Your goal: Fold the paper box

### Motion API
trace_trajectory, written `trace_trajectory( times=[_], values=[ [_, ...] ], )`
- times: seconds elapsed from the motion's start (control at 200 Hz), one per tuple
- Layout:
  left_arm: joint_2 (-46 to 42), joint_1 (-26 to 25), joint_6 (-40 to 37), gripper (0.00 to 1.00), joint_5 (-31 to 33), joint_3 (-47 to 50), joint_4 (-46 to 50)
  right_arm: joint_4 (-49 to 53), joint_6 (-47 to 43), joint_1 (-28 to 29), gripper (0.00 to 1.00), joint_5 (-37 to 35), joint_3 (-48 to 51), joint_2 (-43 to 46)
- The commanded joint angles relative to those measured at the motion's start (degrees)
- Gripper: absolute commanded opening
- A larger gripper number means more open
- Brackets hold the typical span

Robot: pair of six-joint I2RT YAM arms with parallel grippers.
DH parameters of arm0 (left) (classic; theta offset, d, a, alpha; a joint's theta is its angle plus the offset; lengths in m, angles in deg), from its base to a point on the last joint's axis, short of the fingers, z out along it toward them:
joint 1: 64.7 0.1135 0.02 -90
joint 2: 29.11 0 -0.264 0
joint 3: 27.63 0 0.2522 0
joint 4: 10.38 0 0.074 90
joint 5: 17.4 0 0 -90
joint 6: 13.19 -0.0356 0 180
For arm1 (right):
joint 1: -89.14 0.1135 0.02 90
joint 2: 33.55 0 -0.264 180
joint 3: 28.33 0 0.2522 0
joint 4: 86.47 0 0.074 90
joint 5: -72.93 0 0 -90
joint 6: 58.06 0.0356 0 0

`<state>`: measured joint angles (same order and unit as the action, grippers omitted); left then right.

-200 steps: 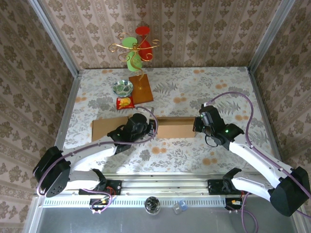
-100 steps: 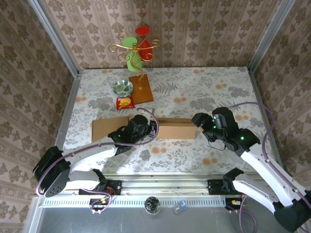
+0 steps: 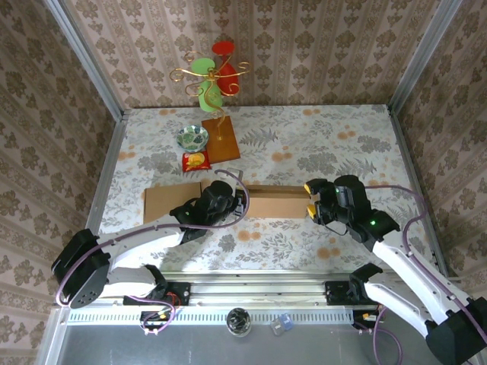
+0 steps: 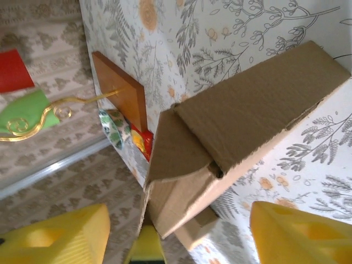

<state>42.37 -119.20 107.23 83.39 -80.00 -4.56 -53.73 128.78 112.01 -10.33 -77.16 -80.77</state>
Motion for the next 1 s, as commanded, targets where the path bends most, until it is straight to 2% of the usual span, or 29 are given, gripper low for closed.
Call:
trace_trajectory(
  times=[0.0,0.22,0.4,0.625,0.81,0.995],
  values=[
    [0.4,-1.1,0.0,0.01,-1.2,1.1,7.6,-5.1,2.0,-1.1,0.59,-0.3,1.9,-1.1],
    [0.0,-1.1,-0.3,0.04,-1.1,0.8,8.6,-3.6,-1.0,-2.1,0.49,0.6,1.8,-3.3],
    [-1.0,-1.1,0.2,0.12,-1.7,0.1,9.8,-1.5,-3.5,-2.3,0.42,0.0,2.0,-4.1],
    [-4.3,-1.2,2.0,0.28,-2.9,-0.9,13.2,1.2,-5.6,-2.4,0.4,-0.3,1.8,-5.8],
    [-8.8,-0.8,6.5,0.43,-4.3,-2.8,16.0,1.7,-6.0,-2.4,0.39,-0.2,1.7,-7.7],
    [-10.4,3.7,13.7,0.49,-11.9,-5.0,17.4,2.3,-6.5,-2.4,0.39,-0.1,0.7,-9.1]
  ],
)
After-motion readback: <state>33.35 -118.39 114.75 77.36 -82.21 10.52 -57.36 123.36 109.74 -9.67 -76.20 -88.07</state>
